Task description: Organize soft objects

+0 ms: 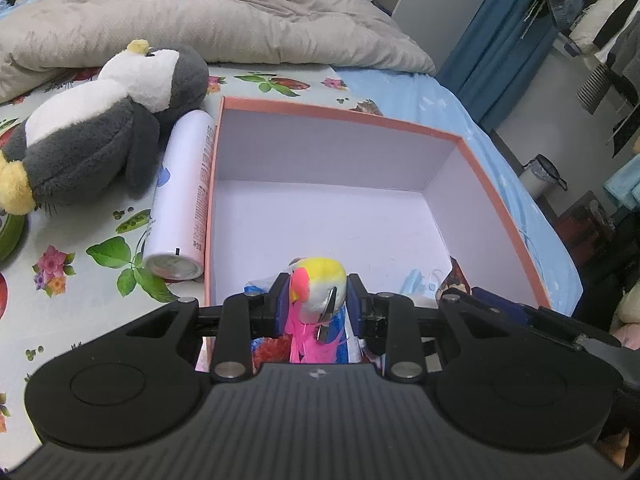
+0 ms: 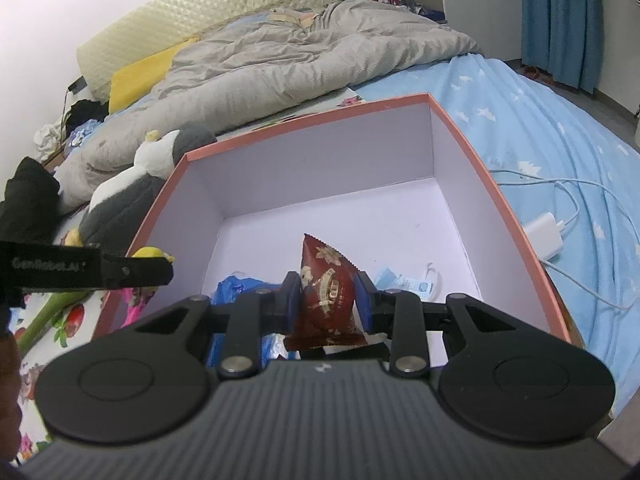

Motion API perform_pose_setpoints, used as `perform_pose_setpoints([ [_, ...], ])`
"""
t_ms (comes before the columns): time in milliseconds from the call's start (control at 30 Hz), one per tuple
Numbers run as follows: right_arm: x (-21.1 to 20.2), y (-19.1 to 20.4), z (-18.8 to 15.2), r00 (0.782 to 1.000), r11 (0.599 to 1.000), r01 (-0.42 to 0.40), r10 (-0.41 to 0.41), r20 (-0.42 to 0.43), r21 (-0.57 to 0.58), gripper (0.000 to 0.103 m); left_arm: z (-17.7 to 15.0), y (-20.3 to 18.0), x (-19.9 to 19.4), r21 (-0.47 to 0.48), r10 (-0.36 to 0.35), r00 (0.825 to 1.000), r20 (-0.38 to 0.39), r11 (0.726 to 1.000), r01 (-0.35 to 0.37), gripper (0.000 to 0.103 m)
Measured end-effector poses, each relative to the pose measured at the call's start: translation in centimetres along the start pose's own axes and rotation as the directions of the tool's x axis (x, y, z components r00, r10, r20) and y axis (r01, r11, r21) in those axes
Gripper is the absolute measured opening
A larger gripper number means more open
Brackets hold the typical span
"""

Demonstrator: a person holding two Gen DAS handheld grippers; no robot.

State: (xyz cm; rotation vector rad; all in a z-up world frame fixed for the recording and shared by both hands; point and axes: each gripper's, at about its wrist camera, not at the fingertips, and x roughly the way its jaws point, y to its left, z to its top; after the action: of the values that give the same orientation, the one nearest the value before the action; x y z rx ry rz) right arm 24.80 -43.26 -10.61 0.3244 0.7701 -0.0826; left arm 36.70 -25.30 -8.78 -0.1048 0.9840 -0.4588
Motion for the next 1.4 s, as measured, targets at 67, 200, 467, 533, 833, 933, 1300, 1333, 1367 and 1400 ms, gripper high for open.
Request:
perform_pose_setpoints([
  [67, -0.1, -0.1, 0.0, 1.0, 1.0, 0.003, -0.003, -0.005, 0.022, 0.043, 0.0, 0.2, -0.1, 0.007, 0.001, 1.0, -0.003, 1.0, -0.001, 0.039],
  [200, -1.1, 0.5, 0.1, 1.0, 1.0, -0.001, 0.001, 0.004, 0.006, 0.05, -0.1, 0.1, -1.6, 0.021, 0.008, 1.0, 0.014, 1.0, -0.008, 0.05],
  [467, -6.1, 1.9, 0.6, 0.997, 1.0, -0.007, 0.005, 0.081, 0.019, 0.05, -0.7, -1.0, -6.9, 0.045, -0.019, 0.996, 0.082, 0.999, 0.015, 0.05],
  [533, -7.5, 2.3, 0.6, 0.995, 1.0, -0.011, 0.009, 0.103, 0.021, 0.05, -0.9, -1.4, -8.6, 0.052, -0.022, 0.995, 0.101, 0.999, 0.017, 0.05],
  [833, -14.8, 4.0, -0.1, 0.981, 1.0, 0.001, 0.001, 0.193, -0.009, 0.05, -3.0, -3.3, -16.9, 0.089, -0.054, 0.979, 0.195, 0.995, 0.037, 0.05],
  [933, -16.8, 4.6, -0.8, 0.979, 1.0, 0.001, 0.003, 0.205, -0.015, 0.05, -4.4, -3.8, -19.7, 0.109, -0.074, 0.974, 0.216, 0.993, 0.052, 0.05],
  [1300, -22.5, 5.3, -4.2, 0.978, 0.998, 0.011, 0.0, 0.208, -0.055, 0.05, -10.6, -3.9, -27.0, 0.112, -0.073, 0.965, 0.252, 0.993, 0.046, 0.05],
  [1333, -22.8, 5.2, -4.6, 0.98, 0.999, 0.012, -0.001, 0.201, -0.05, 0.05, -11.1, -3.8, -27.4, 0.11, -0.07, 0.965, 0.251, 0.993, 0.044, 0.05],
  [1367, -23.1, 5.0, -5.0, 0.981, 0.999, 0.008, 0.001, 0.194, -0.046, 0.05, -11.7, -3.7, -27.9, 0.11, -0.068, 0.965, 0.252, 0.993, 0.041, 0.05],
  [1400, -23.5, 5.0, -5.4, 0.982, 0.999, 0.009, 0.001, 0.189, -0.048, 0.05, -12.3, -3.5, -28.3, 0.112, -0.064, 0.966, 0.25, 0.993, 0.037, 0.05],
])
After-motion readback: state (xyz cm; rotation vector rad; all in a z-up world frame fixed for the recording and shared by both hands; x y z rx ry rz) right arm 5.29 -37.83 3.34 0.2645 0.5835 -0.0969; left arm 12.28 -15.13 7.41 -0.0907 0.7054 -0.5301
